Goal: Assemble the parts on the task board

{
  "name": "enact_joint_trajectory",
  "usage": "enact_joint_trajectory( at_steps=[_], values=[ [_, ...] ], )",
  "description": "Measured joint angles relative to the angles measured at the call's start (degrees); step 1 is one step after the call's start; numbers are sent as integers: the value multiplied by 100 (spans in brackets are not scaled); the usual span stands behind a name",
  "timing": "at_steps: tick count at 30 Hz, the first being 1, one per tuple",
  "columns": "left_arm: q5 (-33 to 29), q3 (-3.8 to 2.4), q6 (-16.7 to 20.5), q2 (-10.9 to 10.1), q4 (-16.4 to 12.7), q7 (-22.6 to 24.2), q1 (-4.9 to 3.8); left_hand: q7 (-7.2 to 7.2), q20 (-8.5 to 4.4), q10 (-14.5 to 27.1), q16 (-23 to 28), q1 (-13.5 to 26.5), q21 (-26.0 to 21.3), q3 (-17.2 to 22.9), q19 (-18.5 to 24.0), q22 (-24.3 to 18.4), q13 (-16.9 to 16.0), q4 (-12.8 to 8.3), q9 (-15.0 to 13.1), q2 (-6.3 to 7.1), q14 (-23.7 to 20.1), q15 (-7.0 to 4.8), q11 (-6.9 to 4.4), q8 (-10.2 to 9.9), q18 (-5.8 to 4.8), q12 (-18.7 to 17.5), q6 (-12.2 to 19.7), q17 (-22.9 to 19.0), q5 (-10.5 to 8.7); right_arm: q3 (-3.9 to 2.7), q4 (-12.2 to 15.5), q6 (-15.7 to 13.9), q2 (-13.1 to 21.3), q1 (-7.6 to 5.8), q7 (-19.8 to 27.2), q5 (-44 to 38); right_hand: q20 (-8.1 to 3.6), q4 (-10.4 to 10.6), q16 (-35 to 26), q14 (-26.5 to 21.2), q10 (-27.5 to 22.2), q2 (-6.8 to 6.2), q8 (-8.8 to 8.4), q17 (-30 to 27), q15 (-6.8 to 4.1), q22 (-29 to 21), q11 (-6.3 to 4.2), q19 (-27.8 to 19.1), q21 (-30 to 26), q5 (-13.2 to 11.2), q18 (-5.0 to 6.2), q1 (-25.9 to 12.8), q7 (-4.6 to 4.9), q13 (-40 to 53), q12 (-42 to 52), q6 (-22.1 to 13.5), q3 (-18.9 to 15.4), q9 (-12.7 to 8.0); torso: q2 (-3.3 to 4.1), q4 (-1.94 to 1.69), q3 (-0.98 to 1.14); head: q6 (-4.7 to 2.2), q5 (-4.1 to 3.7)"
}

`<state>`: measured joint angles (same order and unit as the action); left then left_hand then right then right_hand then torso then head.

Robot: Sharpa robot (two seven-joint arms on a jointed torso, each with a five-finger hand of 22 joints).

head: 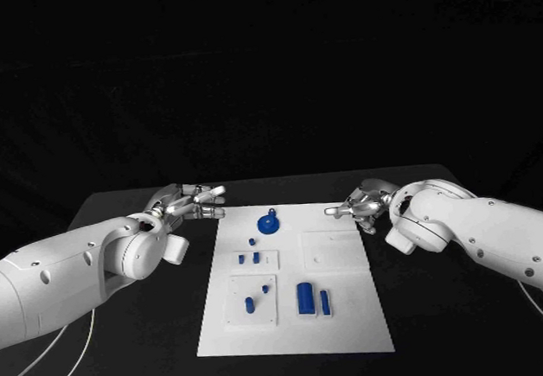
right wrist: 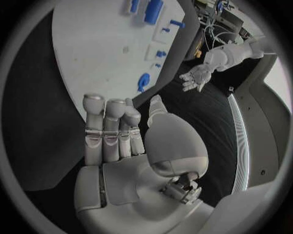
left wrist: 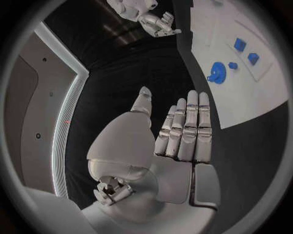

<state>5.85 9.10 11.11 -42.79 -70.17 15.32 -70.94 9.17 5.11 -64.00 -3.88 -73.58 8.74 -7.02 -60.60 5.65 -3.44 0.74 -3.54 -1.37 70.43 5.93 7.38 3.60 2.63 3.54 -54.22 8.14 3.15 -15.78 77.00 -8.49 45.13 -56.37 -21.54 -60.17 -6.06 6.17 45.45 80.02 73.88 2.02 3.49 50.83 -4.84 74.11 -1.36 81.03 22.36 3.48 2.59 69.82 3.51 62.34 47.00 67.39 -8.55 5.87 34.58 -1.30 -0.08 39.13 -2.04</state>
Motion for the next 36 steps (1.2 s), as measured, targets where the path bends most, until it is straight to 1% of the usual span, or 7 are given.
enact_joint_trajectory(
  at_steps=[6, 13, 20, 23, 25, 30, 36],
  values=[
    [-155, -5, 255, 172, 234, 88, -164, -78, 25, 0, 0, -68, 22, -33, 30, -9, 0, -33, -1, -68, -95, 13, 0, 0, 0, 0, -258, -55, 22, 4, -920, -540, -317, -84, 1181, 687, 413, -168, -1780, -853, -936, -21, 14, -1342, 420, -1472, 315, -943, -1787, -15, 0, -13, 206, -1812, -1881, -211, -126, -86, -56, -3, -4, -258, -3],
    [-277, -6, 346, 342, 584, 142, -251, -182, 101, 1, 19, -177, -191, -57, 249, -124, 1, -56, -1, -177, -411, 48, -82, 0, 0, 0, -361, -281, 22, -15, -1589, -676, -690, -104, 2318, 1882, 1296, -379, -4138, -1565, -1049, 100, 34, -4342, 1181, -5327, 844, -2423, -1847, 7, 189, 103, 399, -5831, -4289, -940, -163, -221, -68, -27, 45, -489, 26],
    [-355, -21, 396, 423, 702, 235, -277, -192, 187, 32, 18, -429, -289, -93, 304, -136, 1, -289, 0, -143, -618, 43, -112, 0, 0, 0, -432, -426, 45, -112, -1858, -574, -893, -118, 3011, 2633, 1541, -165, -4169, -1944, -1411, -29, 4, -4735, 1331, -6822, 954, -2599, -1777, -37, 361, -143, 476, -5905, -4334, -1482, -202, -244, -9, -66, 85, -677, 43],
    [-366, -22, 404, 435, 725, 257, -283, -233, 195, 104, 39, -400, -320, -70, 346, -152, 11, -300, 7, -149, -698, 25, -142, 0, 0, -8, -386, -440, 45, -120, -1877, -548, -915, -118, 3122, 2745, 1463, -191, -4195, -2068, -1541, -44, -19, -4759, 1290, -7030, 929, -2914, -1746, -41, 361, -255, 440, -5919, -4363, -1847, -126, -268, 26, -81, 94, -707, 51],
    [-365, -21, 405, 426, 721, 252, -274, -378, 60, 511, 122, 71, -448, 96, 1149, -239, 83, -262, 76, -98, -1098, -95, -266, -72, 0, -92, 81, -519, -31, -106, -1871, -553, -913, -115, 3120, 2749, 1313, -273, -4267, -2397, -1872, -75, -86, -4820, 1149, -7111, 788, -3881, -1837, -103, 263, -635, 308, -5977, -4434, -2763, 68, -329, 24, -81, 93, -707, 52],
    [-365, -101, 473, 364, 533, 247, -171, -688, -269, 3080, 277, 1489, -693, 445, 3910, -424, 232, -156, 236, 34, -3496, -383, -535, -234, -90, -240, 2982, -688, -193, 29, -1673, -628, -844, -125, 3117, 2811, 903, -471, -4426, -5209, -4774, -147, -230, -4971, 764, -7285, 417, -6299, -2069, -237, -2, -2595, -73, -6125, -4585, -5037, 519, -477, -40, -44, 80, -650, 82],
    [-379, -334, 851, 222, -140, 355, 171, -831, -420, 5138, 323, 4399, -793, 577, 5248, -510, 301, -104, 310, 97, -5690, -513, -661, -299, -177, -284, 4499, -767, -256, 416, -979, -981, -653, -194, 3300, 3196, 719, -573, -4473, -6935, -6389, -181, -295, -5039, 593, -7364, 243, -7417, -2157, -281, -93, -5261, -244, -6192, -4636, -6090, 712, -543, -224, 61, 36, -521, 174]
  ],
)
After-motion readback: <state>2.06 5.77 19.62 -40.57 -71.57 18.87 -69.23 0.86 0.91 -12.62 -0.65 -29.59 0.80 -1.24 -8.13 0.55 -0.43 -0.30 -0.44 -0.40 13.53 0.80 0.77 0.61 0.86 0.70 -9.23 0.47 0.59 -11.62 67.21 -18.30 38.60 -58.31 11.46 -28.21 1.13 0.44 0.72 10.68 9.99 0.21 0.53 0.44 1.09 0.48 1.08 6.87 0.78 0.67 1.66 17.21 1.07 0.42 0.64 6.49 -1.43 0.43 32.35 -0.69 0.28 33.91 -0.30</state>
